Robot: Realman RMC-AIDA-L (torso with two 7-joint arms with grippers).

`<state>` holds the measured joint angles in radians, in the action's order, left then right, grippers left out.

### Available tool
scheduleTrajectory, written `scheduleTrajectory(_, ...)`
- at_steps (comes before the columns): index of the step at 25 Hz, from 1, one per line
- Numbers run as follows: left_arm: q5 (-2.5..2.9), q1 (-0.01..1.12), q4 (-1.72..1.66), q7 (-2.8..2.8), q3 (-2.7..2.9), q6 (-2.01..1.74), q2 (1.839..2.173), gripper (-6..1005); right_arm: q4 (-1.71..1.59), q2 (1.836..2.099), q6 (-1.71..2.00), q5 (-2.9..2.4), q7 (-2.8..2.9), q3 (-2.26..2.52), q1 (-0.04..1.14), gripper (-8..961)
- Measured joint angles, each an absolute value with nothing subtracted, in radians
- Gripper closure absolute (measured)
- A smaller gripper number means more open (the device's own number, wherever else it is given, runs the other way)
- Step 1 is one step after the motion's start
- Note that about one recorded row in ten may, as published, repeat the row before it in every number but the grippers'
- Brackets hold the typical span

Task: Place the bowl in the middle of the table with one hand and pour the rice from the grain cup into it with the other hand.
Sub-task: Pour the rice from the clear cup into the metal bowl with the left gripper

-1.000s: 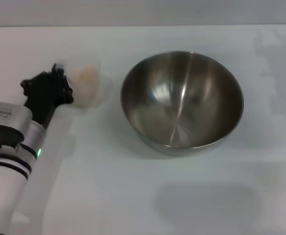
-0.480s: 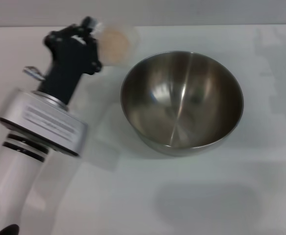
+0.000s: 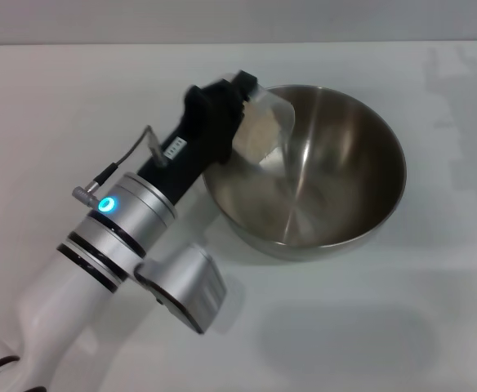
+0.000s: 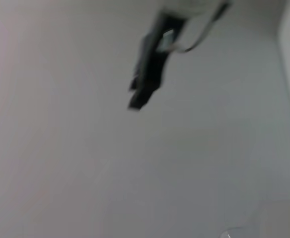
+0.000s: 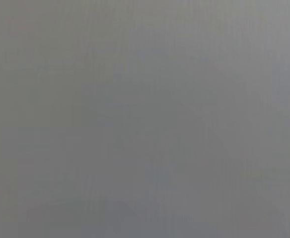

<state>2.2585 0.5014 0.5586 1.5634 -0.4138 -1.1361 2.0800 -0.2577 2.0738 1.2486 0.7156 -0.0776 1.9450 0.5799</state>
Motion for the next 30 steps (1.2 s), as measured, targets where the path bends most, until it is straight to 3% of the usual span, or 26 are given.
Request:
scheduleTrajectory(10,2.265,0.495,0.566,2.04,-0.36,-1.144,2.08,943,-0.257,2.072,1.249,0.715,-0.078,1.945,0.58,454)
scheduleTrajectory(30,2.312,0.487,0.584,2.164,-0.311,-1.139,2.08,922,-0.253,2.069,1.249,0.715,-0.08,1.945,0.581,447)
